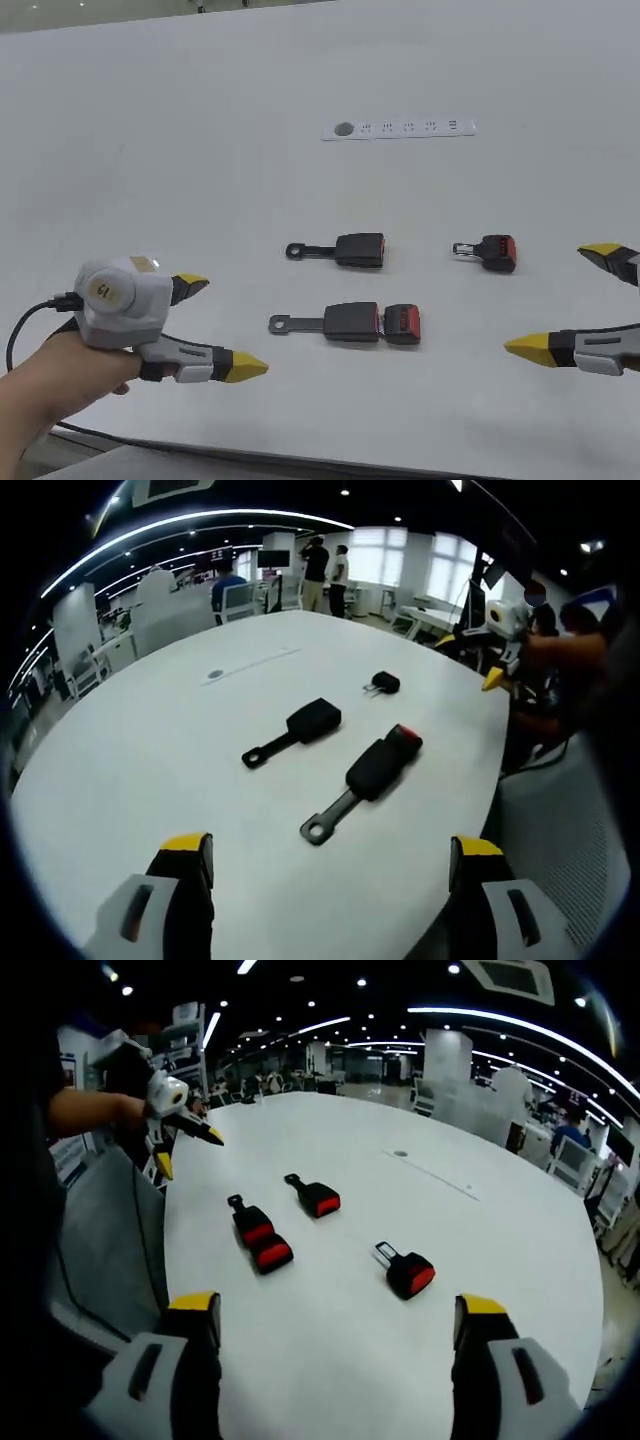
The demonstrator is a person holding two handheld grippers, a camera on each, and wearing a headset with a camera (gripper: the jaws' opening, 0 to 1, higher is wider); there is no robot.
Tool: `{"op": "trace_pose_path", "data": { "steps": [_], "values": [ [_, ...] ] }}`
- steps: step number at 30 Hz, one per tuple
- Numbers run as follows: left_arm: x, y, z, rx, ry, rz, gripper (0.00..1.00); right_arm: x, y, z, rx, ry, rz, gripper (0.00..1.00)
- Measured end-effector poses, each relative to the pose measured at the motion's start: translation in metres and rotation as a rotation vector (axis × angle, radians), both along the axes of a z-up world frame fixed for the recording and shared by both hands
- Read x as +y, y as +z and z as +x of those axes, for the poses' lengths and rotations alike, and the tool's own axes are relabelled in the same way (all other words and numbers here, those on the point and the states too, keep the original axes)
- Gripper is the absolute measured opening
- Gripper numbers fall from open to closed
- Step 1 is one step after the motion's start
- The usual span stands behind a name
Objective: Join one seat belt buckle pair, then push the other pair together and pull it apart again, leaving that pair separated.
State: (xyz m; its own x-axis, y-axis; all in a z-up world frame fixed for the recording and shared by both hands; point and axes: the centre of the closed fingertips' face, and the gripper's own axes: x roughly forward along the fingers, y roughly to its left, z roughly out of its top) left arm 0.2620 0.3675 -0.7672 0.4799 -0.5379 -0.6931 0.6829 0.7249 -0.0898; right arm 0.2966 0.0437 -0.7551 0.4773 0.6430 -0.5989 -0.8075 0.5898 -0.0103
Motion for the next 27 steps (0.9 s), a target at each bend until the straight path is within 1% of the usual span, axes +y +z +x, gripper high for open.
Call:
{"op": "trace_pose_path", "data": {
  "steps": [2, 5, 10, 14, 21, 27],
  "values": [
    [0.000, 0.001, -0.001, -0.005, -0.003, -0.004, 1.00, 0.000, 0.000, -0.001, -0.004, -0.001, 0.000, 0.98],
    [0.000, 0.000, -0.004, 0.004, -0.007, 0.005, 1.00, -0.002, -0.001, -0.003, -0.003, -0.003, -0.003, 0.98],
    [-0.001, 0.000, -0.008, -0.004, -0.017, 0.008, 1.00, -0.003, 0.000, -0.006, -0.008, 0.003, -0.010, 0.98],
    [0.001, -0.002, -0.011, 0.003, -0.015, 0.015, 1.00, -0.003, 0.001, -0.007, -0.011, 0.008, -0.015, 0.98],
    [0.003, 0.002, -0.010, -0.011, -0.012, 0.019, 1.00, -0.005, 0.000, -0.010, -0.009, 0.004, -0.019, 0.97],
    [0.002, 0.003, -0.009, -0.015, -0.017, 0.025, 1.00, -0.007, -0.002, -0.013, -0.012, 0.004, -0.028, 0.97]
  ]
}}
